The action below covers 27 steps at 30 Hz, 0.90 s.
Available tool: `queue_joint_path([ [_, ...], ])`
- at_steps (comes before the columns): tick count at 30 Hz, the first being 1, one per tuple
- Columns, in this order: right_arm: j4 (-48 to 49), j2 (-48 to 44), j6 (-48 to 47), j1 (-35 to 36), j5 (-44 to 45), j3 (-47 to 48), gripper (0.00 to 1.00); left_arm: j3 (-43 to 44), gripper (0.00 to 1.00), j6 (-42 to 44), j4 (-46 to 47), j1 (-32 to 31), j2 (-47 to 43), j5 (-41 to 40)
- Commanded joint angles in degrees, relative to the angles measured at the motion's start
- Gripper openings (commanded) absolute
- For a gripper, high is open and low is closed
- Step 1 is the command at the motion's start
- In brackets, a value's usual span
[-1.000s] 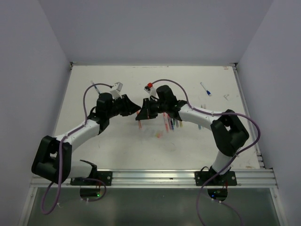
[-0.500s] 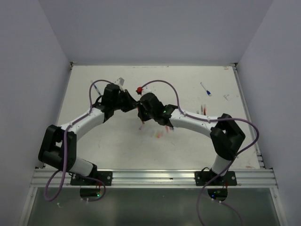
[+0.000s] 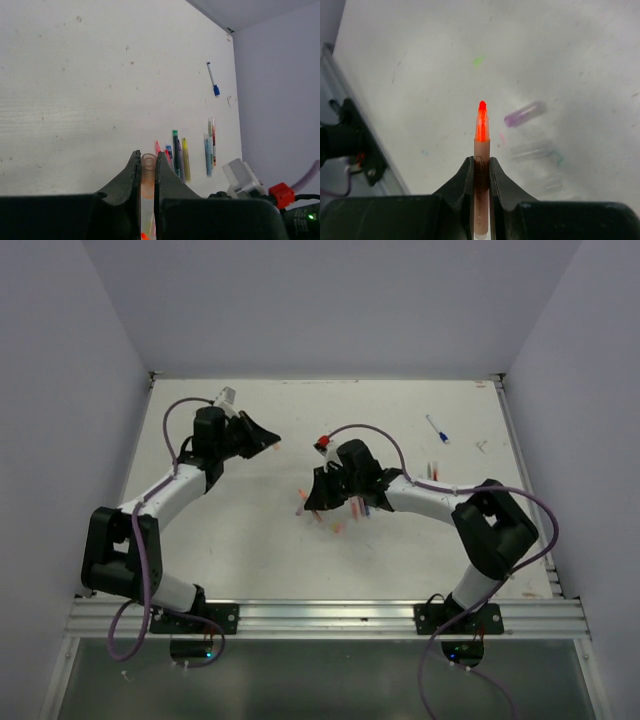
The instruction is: Open the pen caps
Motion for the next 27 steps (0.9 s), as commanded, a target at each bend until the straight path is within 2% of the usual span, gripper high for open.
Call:
queue_joint_path([
  [1, 9.1, -0.3, 6.8, -1.1, -22.8, -2.2, 0.0, -1.9, 0.0, 4.2, 9.6, 0.4, -4.1, 0.1],
  [3, 4.6, -2.3, 5.9, -2.1, -19.5, -1.6, 0.0, -0.9, 0.0, 6.8, 6.3, 0.4, -4.4, -1.8],
  [5, -3.1, -4.0, 2.1, -2.3, -9.7, 0.5, 0.0, 0.2, 0.0, 8.4, 2.7, 0.4, -3.9, -3.1],
  [6, -10.4, -4.6, -1.0, -2.4, -4.7, 1.5, 0.0, 0.6, 0.0, 9.3, -0.6, 0.4, -3.3, -3.9],
  [7, -13.7, -5.7, -2.2, -2.5, -0.4, 3.5, 0.0, 0.9, 0.0, 11.5, -2.0, 0.2, -3.1, -4.5],
  [8, -16.3, -6.4, -3.1, -2.6, 7.9, 4.4, 0.0, 0.8, 0.0, 12.6, -3.3, -0.5, -2.9, -5.3],
  [9, -19.9, -6.9, -3.8, -3.2, 11.4, 4.9, 0.0, 0.5, 0.0, 13.4, -5.0, -1.0, -2.5, -7.1],
  [12, -22.5, -9.2, -3.5, -6.2, 18.4, 4.2, 0.0, -2.4, 0.0, 14.9, -4.3, -3.5, -1.3, -7.7],
  [17, -25.0, -10.4, -2.9, -13.7, 22.3, 2.3, 0.0, -5.8, 0.0, 15.2, -2.2, -7.4, 2.2, -7.5],
  [20, -27.3, -9.7, -3.9, -16.1, 28.8, 2.3, 0.0, -6.2, 0.0, 16.1, -2.7, -9.0, 3.7, -8.6],
  [27, -27.1, -7.8, -3.9, -18.5, 32.9, 0.3, 0.0, -8.8, 0.0, 17.4, -2.2, -10.7, 6.3, -11.0],
])
